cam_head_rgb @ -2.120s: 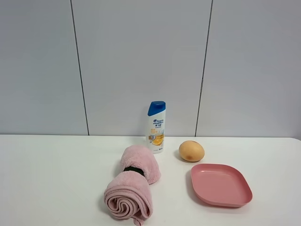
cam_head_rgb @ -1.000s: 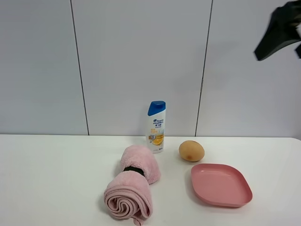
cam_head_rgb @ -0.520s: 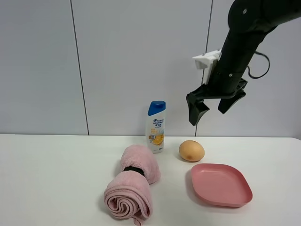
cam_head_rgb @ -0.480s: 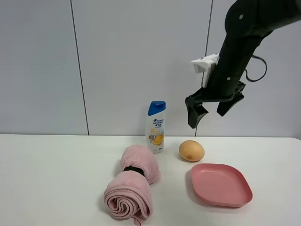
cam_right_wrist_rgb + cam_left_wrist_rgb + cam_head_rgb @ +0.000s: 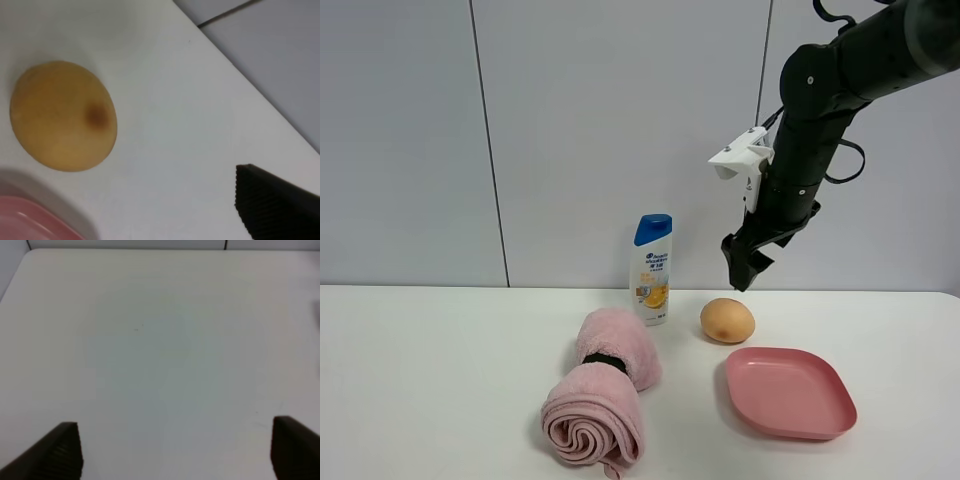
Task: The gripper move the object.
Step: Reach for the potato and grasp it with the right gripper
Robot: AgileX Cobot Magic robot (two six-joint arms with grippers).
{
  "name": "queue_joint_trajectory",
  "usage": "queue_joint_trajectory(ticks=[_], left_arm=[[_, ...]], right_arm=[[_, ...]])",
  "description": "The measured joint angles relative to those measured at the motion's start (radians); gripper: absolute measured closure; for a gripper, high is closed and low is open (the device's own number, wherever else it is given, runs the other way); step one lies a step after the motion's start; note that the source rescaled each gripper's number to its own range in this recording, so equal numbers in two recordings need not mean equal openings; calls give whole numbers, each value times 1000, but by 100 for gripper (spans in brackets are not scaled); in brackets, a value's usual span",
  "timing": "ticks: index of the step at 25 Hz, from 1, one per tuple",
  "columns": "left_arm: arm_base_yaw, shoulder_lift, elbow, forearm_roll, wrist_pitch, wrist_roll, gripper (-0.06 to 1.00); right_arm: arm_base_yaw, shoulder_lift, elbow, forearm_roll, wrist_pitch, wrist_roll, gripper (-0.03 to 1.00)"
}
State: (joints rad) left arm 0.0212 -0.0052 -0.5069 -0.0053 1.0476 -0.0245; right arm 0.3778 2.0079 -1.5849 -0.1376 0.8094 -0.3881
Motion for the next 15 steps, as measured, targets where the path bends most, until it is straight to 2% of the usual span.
queue_joint_trajectory(ticks=[4,9,15], left_arm=[[0,0,0,0,0,0,-6],[0,0,0,0,0,0,-6],[0,0,0,0,0,0,-6]], right_arm=[[-5,17,27,2,-27,74,-2],[-33,22,81,12,-118,340,0],[-39,35,108,12,-200,455,3]])
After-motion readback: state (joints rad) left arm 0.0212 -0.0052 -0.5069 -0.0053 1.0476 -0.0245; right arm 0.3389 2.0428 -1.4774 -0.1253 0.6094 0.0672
